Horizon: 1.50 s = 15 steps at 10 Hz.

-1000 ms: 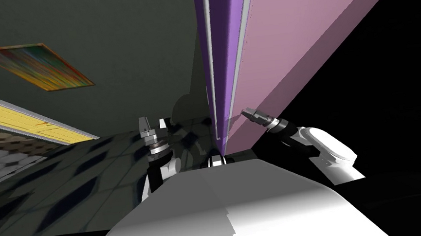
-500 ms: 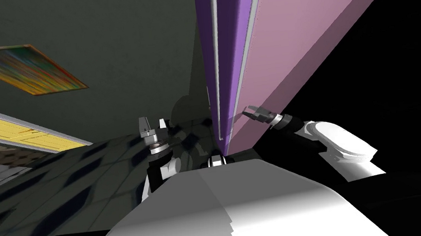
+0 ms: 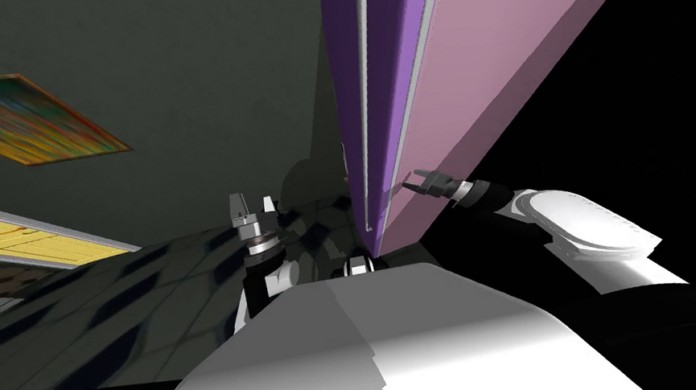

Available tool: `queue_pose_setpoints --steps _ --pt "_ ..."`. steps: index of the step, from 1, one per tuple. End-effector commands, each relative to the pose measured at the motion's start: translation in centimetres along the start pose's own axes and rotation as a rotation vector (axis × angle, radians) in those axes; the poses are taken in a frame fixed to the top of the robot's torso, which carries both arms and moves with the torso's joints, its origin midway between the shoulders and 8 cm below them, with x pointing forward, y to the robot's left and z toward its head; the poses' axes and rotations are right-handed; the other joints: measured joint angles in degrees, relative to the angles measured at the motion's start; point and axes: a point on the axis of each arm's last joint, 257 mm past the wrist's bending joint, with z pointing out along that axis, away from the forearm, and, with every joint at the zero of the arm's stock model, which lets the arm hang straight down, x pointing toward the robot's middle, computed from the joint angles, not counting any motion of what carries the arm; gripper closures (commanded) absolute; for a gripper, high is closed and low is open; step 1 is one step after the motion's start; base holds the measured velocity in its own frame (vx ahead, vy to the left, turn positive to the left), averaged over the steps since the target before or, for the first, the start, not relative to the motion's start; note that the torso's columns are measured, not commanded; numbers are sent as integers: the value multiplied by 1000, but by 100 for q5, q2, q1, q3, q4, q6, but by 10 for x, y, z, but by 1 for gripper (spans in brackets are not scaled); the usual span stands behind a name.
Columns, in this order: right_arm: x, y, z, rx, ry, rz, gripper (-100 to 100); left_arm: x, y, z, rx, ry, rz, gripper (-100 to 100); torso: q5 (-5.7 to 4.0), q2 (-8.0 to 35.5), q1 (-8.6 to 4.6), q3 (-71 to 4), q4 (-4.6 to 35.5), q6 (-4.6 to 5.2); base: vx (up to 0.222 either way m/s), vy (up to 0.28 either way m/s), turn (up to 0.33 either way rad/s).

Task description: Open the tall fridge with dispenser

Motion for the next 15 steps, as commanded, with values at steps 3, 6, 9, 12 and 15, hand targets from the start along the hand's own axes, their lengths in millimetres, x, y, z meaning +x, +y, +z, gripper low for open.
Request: queue_pose_setpoints --steps 3,6,9,12,15 --pt "-25 -21 0 35 69 -228 -100 0 0 0 0 0 0 0 16 -7 18 -9 4 -27 26 112 -80" --pt "-32 -32 1 56 114 -349 -100 0 0 0 0 0 0 0 22 -8 31 -11 3 -27 18 88 -65" --pt "-54 -41 2 78 144 -492 -100 0 0 0 0 0 0 0 30 -21 29 -23 4 -36 20 71 -64" --pt "-77 -48 6 97 179 -666 -100 0 0 0 0 0 0 0 36 -26 35 -30 3 -42 19 65 -65" --pt "-99 -52 11 118 200 -827 -100 0 0 0 0 0 0 0 43 -33 48 -36 -3 -46 23 34 -60"
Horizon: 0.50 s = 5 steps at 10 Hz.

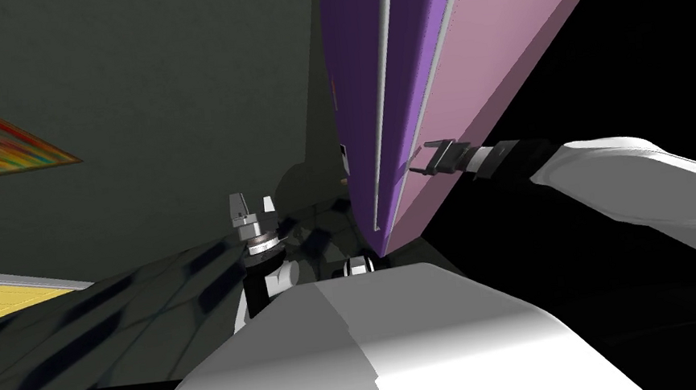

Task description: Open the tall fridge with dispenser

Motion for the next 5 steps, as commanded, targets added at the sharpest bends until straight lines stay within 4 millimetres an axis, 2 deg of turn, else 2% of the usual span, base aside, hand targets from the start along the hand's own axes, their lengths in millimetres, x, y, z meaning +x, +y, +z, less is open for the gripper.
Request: queue_pose_setpoints --steps 1,4,5 --pt "-22 -21 -1 41 -13 -130 -100 0 0 0 0 0 0 0 6 -3 17 -3 -1 -1 11 48 -27" --pt "-31 -28 0 52 -9 -198 -100 0 0 0 0 0 0 0 5 -6 14 -4 -6 3 5 13 -20" --pt "-41 -33 1 63 -7 -263 -100 0 0 0 0 0 0 0 1 -3 11 -1 -7 2 20 29 -48"
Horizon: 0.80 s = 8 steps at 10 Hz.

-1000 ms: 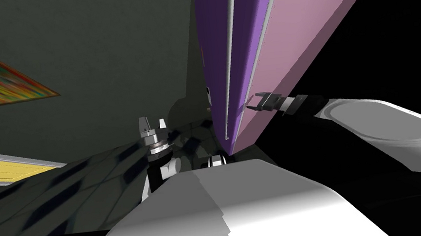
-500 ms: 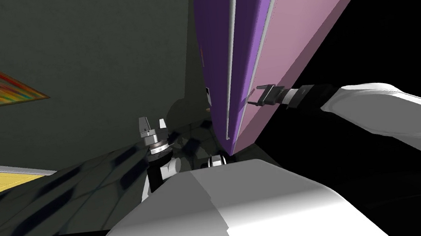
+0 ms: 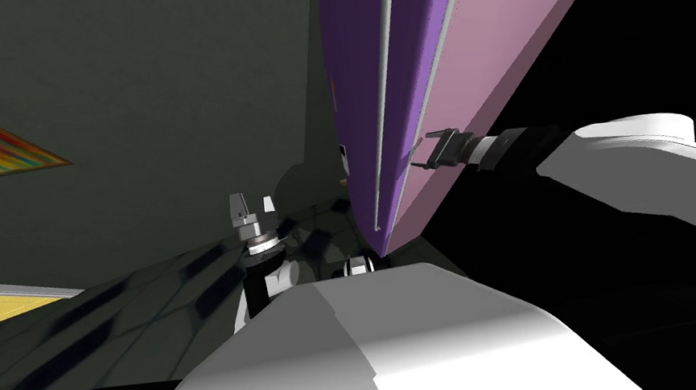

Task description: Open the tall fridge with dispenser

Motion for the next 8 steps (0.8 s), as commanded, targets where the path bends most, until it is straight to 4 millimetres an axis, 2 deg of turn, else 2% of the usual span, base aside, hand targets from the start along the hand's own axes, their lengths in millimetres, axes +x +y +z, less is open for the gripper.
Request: queue_pose_setpoints --steps 1,2,3,6,8 --pt "-33 -21 -1 39 -27 -140 -100 0 0 0 0 0 0 0 3 1 6 0 0 0 21 31 -64" --pt "-31 -22 -1 44 -21 -153 -100 0 0 0 0 0 0 0 7 3 14 1 -1 -4 20 19 -13" --pt "-41 -27 0 53 -25 -207 -100 0 0 0 0 0 0 0 2 7 11 6 -4 1 15 17 -54" --pt "-50 -32 1 65 -26 -265 -100 0 0 0 0 0 0 0 6 3 22 3 -5 5 10 15 -18" --pt "-67 -39 2 81 -36 -361 -100 0 0 0 0 0 0 0 -4 -8 -4 -8 -8 7 -2 23 -39"
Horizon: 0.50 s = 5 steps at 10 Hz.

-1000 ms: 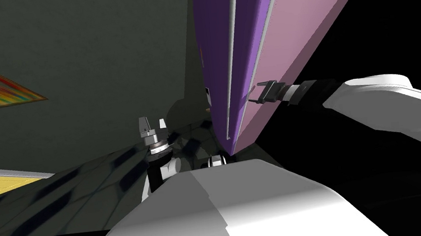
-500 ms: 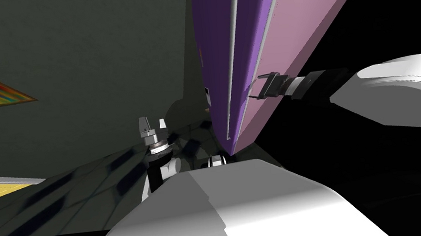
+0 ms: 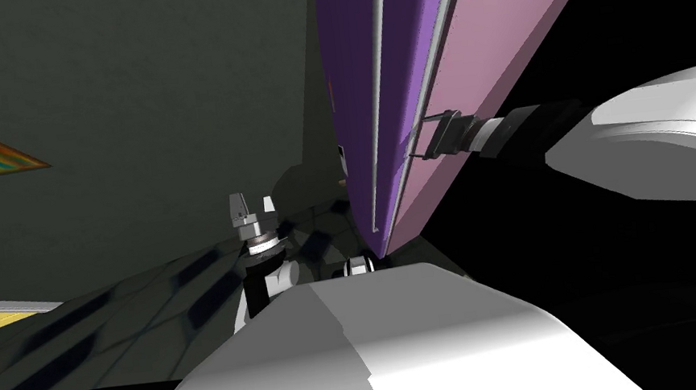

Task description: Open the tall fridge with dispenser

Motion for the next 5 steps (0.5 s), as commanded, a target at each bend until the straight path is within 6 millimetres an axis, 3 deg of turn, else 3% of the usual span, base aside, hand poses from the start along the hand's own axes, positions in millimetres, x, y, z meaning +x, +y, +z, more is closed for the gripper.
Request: queue_pose_setpoints --steps 1,5 --pt "-19 -19 0 38 -24 -88 -100 0 0 0 0 0 0 0 -9 -6 -19 -5 6 7 -2 17 3" --pt "-39 -30 2 55 -39 -195 -100 0 0 0 0 0 0 0 -29 -16 -61 -12 3 21 11 19 -28"
